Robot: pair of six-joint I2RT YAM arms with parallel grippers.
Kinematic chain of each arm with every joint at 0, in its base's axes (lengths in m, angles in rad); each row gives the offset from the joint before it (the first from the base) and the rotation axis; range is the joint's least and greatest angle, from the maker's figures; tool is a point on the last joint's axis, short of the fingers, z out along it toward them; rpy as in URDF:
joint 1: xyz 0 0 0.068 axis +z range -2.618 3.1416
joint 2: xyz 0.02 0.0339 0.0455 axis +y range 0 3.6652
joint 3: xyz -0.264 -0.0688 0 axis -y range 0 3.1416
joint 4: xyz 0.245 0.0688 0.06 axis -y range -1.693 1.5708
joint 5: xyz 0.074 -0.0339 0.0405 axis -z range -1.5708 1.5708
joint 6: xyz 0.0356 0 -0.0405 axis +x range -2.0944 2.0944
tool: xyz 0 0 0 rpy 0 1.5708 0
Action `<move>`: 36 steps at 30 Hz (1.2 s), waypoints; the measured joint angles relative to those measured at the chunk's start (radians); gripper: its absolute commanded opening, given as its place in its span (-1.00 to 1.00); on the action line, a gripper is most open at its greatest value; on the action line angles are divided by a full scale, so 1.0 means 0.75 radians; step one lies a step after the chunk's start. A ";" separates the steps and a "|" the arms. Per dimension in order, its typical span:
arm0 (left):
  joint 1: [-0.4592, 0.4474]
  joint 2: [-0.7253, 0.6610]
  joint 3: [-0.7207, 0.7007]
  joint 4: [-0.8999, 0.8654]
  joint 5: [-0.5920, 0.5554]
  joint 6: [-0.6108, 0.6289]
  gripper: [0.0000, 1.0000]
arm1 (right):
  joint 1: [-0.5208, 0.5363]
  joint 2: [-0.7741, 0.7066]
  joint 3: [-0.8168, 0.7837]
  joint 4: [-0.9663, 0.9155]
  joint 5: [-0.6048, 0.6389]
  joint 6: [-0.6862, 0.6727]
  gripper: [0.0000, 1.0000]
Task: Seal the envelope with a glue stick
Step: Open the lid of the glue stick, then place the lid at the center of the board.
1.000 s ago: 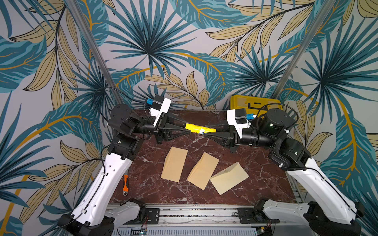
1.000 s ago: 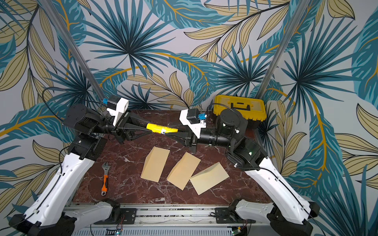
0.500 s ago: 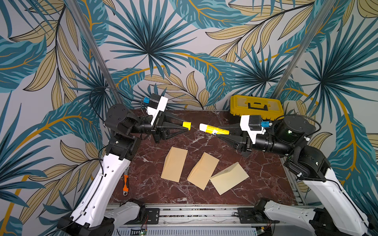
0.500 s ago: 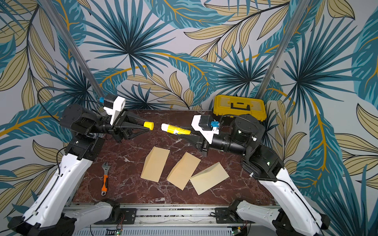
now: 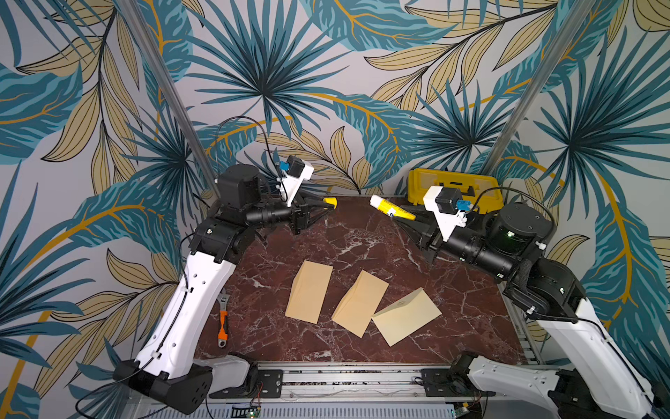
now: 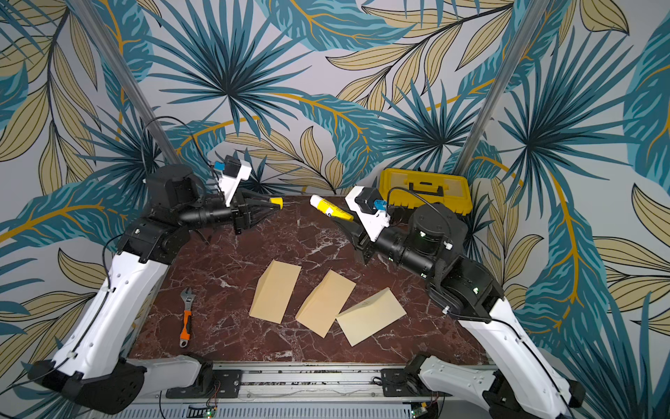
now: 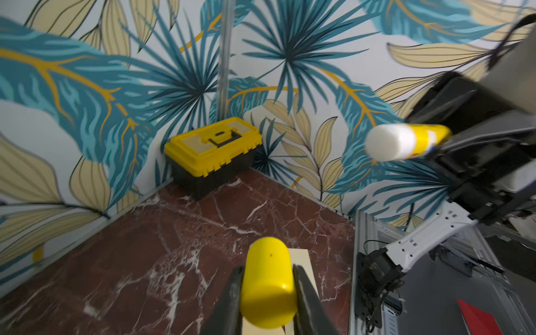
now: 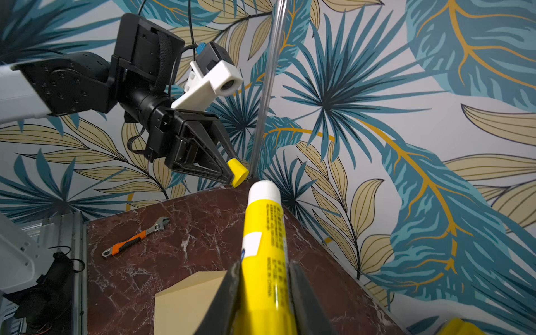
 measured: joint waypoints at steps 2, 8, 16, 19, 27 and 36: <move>-0.002 0.055 0.004 -0.099 -0.157 0.022 -0.52 | 0.000 0.047 0.024 -0.042 0.070 0.018 -1.00; 0.013 0.232 0.002 -0.356 -0.591 0.034 -0.53 | -0.013 0.193 0.043 -0.144 0.208 0.069 -1.00; 0.180 0.481 -0.133 -0.477 -0.851 -0.003 -0.52 | -0.034 0.236 0.043 -0.189 0.225 0.092 -1.00; 0.218 0.620 -0.127 -0.488 -0.895 -0.013 -0.56 | -0.040 0.236 0.042 -0.189 0.215 0.097 -1.00; 0.222 0.931 -0.069 -0.495 -0.956 -0.017 -0.53 | -0.045 0.232 0.005 -0.180 0.195 0.114 -1.00; 0.222 0.965 -0.087 -0.473 -1.035 -0.025 -0.26 | -0.047 0.220 -0.013 -0.179 0.193 0.137 -1.00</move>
